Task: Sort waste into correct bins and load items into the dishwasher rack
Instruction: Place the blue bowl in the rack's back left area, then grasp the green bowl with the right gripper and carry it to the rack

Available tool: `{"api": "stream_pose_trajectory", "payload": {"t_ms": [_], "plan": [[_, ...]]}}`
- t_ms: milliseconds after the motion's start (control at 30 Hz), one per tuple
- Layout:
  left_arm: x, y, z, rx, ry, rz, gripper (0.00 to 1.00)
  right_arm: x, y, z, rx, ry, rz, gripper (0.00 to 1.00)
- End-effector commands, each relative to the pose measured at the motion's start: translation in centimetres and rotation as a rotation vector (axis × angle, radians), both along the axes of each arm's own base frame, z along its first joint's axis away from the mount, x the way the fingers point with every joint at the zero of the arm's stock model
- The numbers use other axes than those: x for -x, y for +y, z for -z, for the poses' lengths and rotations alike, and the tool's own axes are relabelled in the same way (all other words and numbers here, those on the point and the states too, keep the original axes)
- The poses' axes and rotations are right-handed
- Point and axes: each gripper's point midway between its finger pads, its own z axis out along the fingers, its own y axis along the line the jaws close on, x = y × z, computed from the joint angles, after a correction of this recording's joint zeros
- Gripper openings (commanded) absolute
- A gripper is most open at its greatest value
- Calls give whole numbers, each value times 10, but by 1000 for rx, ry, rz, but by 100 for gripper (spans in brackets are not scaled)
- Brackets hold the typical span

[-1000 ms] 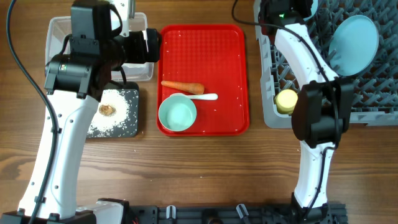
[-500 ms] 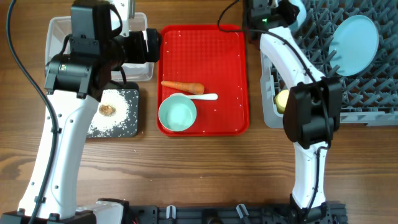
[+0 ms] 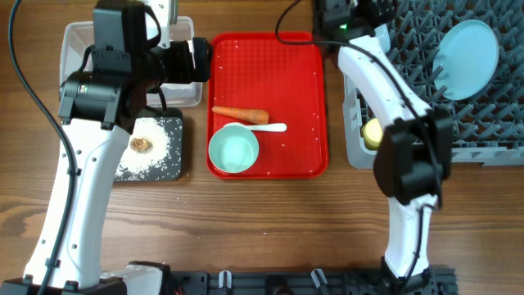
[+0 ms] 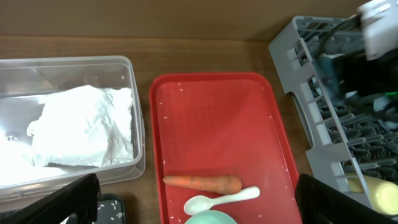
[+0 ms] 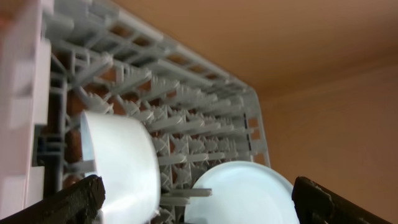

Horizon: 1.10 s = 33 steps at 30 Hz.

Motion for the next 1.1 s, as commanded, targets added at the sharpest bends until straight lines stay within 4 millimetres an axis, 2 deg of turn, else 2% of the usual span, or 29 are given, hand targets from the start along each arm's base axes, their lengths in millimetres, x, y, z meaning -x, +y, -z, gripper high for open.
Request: {"api": "stream_pose_trajectory", "payload": {"t_ms": [0,67,100,133,200,233,300,333,367,467,500,567,600,667,700,800,867,967,1067], "plan": [[-1,2,0,3,1,-10,100,18,26,-65,-236,-86,-167,100],[-1,2,0,3,1,-10,100,46,79,-46,-477,102,-407,100],[-1,2,0,3,1,-10,100,67,111,-34,-611,221,-534,100],[-1,2,0,3,1,-10,100,97,151,-22,-815,368,-683,96],[-1,2,0,3,1,-10,100,141,200,-8,-1188,557,-738,91],[-1,2,0,3,1,-10,100,154,207,17,-1285,631,-641,87],[-1,2,0,3,1,-10,100,173,211,61,-1347,715,-482,84],[-1,2,0,3,1,-10,100,191,215,84,-1372,772,-390,83],[-1,2,0,3,1,-10,100,197,216,92,-1380,793,-357,82],[-1,2,0,3,1,-10,100,239,235,130,-1389,891,-195,75],[-1,2,0,3,1,-10,100,249,240,146,-1337,875,-137,73],[-1,2,0,3,1,-10,100,263,250,163,-1262,867,-137,67],[-1,2,0,3,1,-10,100,265,251,167,-1236,861,-133,63],[-1,2,0,3,1,-10,100,262,247,171,-1216,823,-82,45],[-1,2,0,3,1,-10,100,260,246,171,-1216,807,-65,40],[-1,2,0,3,1,-10,100,257,245,180,-1209,798,-39,33],[-1,2,0,3,1,-10,100,260,247,192,-1219,830,-14,33],[-1,2,0,3,1,-10,100,258,249,191,-1228,827,-23,31],[-1,2,0,3,1,-10,100,257,248,191,-1230,825,-20,13]]}}
